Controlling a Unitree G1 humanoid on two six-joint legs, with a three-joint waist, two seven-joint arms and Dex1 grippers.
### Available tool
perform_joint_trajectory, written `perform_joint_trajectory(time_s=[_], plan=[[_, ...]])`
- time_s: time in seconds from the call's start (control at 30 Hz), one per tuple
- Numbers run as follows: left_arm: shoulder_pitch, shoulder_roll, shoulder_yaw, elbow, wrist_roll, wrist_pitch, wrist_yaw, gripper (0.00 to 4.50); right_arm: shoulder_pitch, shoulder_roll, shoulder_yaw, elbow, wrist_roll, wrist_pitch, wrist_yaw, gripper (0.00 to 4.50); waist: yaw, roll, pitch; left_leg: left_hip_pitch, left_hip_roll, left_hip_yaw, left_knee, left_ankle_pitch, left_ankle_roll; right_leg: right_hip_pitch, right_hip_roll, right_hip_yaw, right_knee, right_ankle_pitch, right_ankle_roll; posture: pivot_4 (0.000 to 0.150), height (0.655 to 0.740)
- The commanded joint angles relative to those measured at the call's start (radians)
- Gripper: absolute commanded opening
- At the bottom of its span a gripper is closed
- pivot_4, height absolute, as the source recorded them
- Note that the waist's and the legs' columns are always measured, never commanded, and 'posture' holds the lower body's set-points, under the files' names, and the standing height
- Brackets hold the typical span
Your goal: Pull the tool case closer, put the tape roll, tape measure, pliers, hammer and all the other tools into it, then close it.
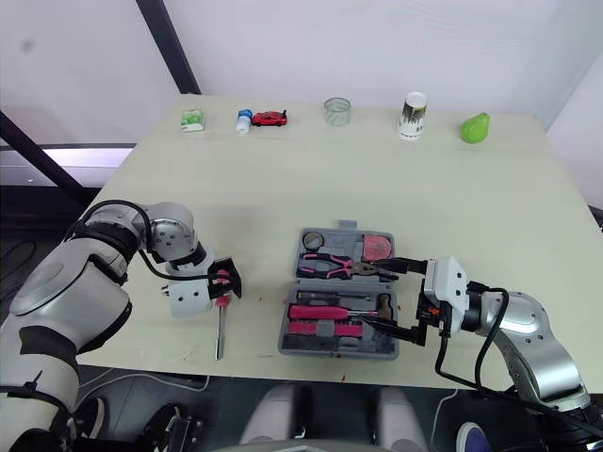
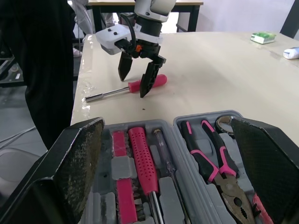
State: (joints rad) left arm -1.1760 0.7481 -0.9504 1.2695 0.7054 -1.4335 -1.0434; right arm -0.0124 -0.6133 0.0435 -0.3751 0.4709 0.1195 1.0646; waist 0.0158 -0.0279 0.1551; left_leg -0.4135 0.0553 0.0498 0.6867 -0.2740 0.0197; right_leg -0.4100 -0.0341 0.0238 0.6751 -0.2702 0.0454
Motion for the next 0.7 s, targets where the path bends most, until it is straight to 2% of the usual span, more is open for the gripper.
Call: perform_joint_trajectory(time_s=[0.03,0.27,0.7], plan=[[-0.011,-0.008,-0.007,-0.006,0.101,0.017,0.14,4.46,0.0,-0.002,-0.011,-0.03,0.006,-0.018,-0.002,4.5,0.0,0.002,-0.001,0.001,0.0,0.0,0.0,0.0,0.0,0.0,0.0,0.0,0.001,0.0,0.0,0.15,0.74],[-0.018,-0.03,-0.013,0.014,0.211,0.012,0.268,4.46,-0.006,0.001,-0.004,-0.029,0.0,-0.022,-0.004,4.5,0.001,0.011,-0.006,0.003,-0.001,0.0,0.0,0.0,0.0,0.001,0.0,0.0,0.004,0.0,0.0,0.15,0.74],[0.012,-0.069,0.031,0.059,0.159,-0.069,0.236,4.46,0.0,0.003,0.002,-0.014,-0.012,-0.039,0.004,4.5,0.001,0.014,-0.008,0.003,-0.001,0.001,0.0,0.0,0.0,0.002,-0.001,0.002,0.003,0.0,0.0,0.15,0.74]])
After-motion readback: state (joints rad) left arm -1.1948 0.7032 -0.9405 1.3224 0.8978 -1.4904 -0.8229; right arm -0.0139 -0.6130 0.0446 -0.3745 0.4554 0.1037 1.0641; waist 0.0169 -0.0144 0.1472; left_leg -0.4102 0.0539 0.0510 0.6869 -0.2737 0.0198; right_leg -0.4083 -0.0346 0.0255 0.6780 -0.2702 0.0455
